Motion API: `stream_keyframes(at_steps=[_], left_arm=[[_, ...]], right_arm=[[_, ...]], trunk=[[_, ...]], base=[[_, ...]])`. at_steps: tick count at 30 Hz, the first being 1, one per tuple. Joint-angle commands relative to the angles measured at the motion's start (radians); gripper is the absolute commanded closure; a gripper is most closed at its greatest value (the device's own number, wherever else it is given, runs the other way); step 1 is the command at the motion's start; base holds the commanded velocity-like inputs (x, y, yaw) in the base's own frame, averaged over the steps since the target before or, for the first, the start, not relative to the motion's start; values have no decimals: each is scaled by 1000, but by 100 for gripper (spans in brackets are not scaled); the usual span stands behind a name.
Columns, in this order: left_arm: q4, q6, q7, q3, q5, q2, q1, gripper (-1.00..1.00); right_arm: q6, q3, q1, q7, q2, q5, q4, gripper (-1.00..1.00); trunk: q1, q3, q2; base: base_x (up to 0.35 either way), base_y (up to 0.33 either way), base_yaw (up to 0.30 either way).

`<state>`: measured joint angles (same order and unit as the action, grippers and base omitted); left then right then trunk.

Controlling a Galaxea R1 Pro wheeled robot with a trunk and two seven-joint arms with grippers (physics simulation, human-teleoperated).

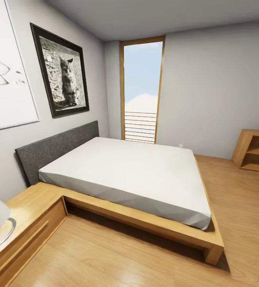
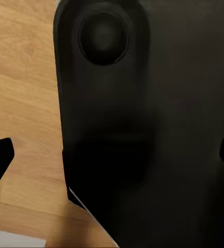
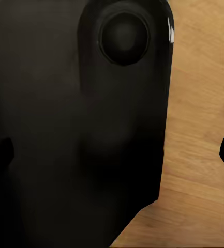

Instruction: In the bedroom, organize the workspace by keeping the computer under the desk, ensuring the monitor is on the desk, placing the keyboard on the desk next to the monitor, placing the mouse on the desk next to the keyboard, moving the folder from the swivel chair onto the desk next to the mouse, stacking the notebook on top of the folder with the pen on top of the notebook, and positioning the swivel chair next to the desk.

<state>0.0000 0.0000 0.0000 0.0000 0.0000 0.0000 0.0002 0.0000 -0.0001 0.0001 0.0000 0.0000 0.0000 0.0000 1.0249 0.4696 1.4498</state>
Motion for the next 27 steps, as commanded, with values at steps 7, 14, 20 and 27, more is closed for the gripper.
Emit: stream_keyframes(at_steps=[7,14,20,27], left_arm=[[-21,2,-5,1,1,-32,1,-100],[-22,3,-3,0,1,-23,1,-100],[-22,4,-2,1,2,-22,1,-100],[-23,2,-2,2,2,-21,1,-100]], right_arm=[[-14,0,-21,-2,28,1,-7,-100],[-53,-2,-26,-4,31,-3,8,-100],[-87,0,-26,-5,31,-3,-1,-100],[-126,-5,-26,-6,31,-3,-7,-100]], trunk=[[-19,-15,-35],[-46,-37,-84],[-69,-56,-126],[-96,-78,-175]], base=[[0,0,0],[0,0,0],[0,0,0],[0,0,0]])
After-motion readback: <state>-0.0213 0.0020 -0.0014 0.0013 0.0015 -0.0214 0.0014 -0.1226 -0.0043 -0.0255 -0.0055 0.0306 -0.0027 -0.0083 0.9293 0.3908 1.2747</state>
